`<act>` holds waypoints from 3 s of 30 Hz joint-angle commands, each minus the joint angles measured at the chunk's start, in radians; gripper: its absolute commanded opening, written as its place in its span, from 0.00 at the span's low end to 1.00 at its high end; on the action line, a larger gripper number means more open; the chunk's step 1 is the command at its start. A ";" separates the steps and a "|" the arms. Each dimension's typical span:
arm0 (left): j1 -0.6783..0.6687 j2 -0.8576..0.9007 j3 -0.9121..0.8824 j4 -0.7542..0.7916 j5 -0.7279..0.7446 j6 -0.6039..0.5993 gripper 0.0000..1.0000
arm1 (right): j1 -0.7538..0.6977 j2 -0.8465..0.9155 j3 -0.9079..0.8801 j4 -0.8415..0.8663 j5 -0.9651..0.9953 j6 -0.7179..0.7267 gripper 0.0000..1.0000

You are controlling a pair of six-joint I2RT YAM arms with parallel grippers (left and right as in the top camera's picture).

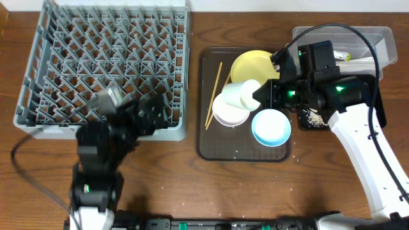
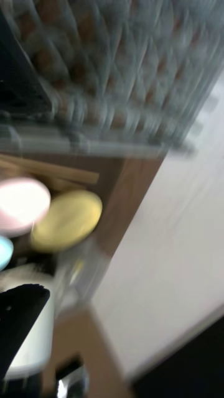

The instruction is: Sort waste into correct bins and load items into the dishwasher

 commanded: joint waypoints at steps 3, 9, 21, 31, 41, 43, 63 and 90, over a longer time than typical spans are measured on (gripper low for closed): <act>0.002 0.278 0.162 0.066 0.470 -0.242 0.88 | -0.035 -0.006 0.013 0.069 -0.114 -0.021 0.01; 0.002 0.421 0.161 0.100 0.627 -0.614 0.88 | -0.061 0.031 0.012 0.143 -0.242 -0.011 0.01; 0.002 0.523 0.160 0.242 1.022 -0.536 0.88 | -0.060 0.206 -0.011 0.306 -0.706 -0.098 0.01; 0.002 0.523 0.160 0.242 1.028 -0.399 0.88 | -0.008 0.271 -0.011 0.411 -0.807 -0.085 0.01; 0.003 0.523 0.160 0.242 1.010 -0.396 0.89 | 0.095 0.271 -0.011 0.468 -0.727 -0.002 0.01; 0.003 0.523 0.160 0.242 1.013 -0.396 0.88 | 0.114 0.271 -0.011 0.468 -0.715 0.000 0.01; 0.003 0.523 0.160 0.242 1.020 -0.396 0.81 | 0.142 0.271 -0.013 0.349 -0.646 -0.068 0.01; 0.003 0.523 0.160 0.242 0.889 -0.370 0.13 | -0.063 0.268 -0.014 0.264 -0.515 -0.100 0.59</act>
